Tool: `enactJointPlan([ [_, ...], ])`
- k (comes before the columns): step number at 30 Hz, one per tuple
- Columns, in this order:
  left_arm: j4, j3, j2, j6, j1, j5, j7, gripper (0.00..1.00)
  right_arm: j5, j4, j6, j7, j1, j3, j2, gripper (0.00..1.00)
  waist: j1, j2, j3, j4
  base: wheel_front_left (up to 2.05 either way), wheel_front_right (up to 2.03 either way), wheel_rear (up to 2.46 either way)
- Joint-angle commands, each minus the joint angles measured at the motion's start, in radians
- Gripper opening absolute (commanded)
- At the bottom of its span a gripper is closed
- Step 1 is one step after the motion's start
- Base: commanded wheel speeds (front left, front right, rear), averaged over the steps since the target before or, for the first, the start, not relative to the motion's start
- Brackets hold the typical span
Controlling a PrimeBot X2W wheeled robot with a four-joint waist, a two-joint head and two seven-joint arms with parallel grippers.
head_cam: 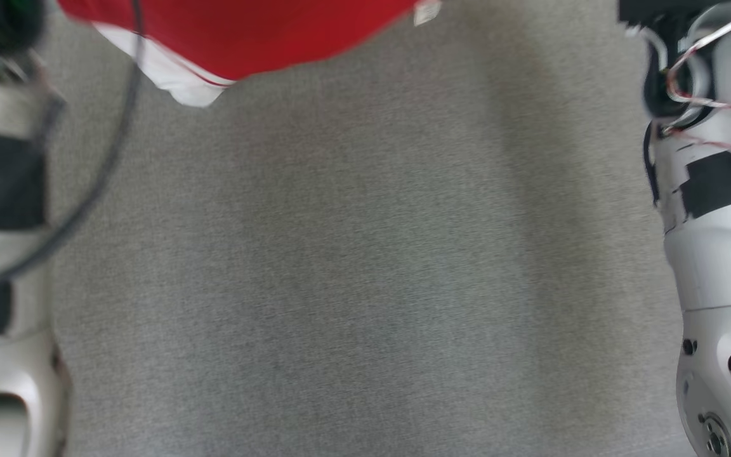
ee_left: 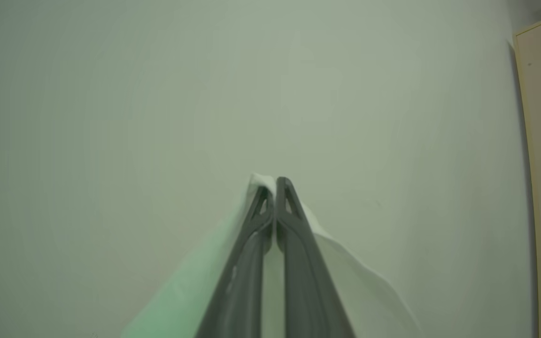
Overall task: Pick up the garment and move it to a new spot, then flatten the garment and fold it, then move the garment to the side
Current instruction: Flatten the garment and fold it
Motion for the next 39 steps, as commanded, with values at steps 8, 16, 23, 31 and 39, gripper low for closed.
enactJointPlan([
  [8, -0.012, -0.010, -0.025, -0.006, 0.168, -0.021, -0.003, 0.00, 0.045, 0.109, -0.002, -0.024, 0.061, 0.121, -0.048, 0.00, -0.0002, -0.0002, -0.003, 0.039, 0.00, 0.00, 0.00],
  [16, -0.048, -0.049, 0.007, -0.006, 0.310, -0.089, -0.003, 0.00, 0.139, 0.117, -0.002, -0.003, 0.155, 0.208, -0.123, 0.00, -0.0002, -0.0002, -0.082, 0.065, 0.00, 0.00, 0.00],
  [23, -0.052, -0.072, 0.021, -0.007, 0.414, -0.138, -0.003, 0.00, 0.189, 0.110, -0.002, 0.014, 0.233, 0.228, -0.153, 0.00, -0.0002, -0.0002, -0.141, 0.073, 0.00, 0.00, 0.00],
  [31, -0.054, -0.105, 0.008, -0.007, 0.617, -0.212, -0.003, 0.00, 0.235, 0.102, -0.002, 0.046, 0.363, 0.254, -0.166, 0.00, -0.0002, -0.0002, -0.230, 0.084, 0.00, 0.00, 0.00],
  [39, -0.121, -0.076, -0.027, -0.007, 0.868, -0.254, -0.003, 0.00, 0.257, 0.102, -0.002, 0.062, 0.489, 0.226, -0.179, 0.00, -0.0002, -0.0002, -0.302, 0.094, 0.00, 0.00, 0.00],
])
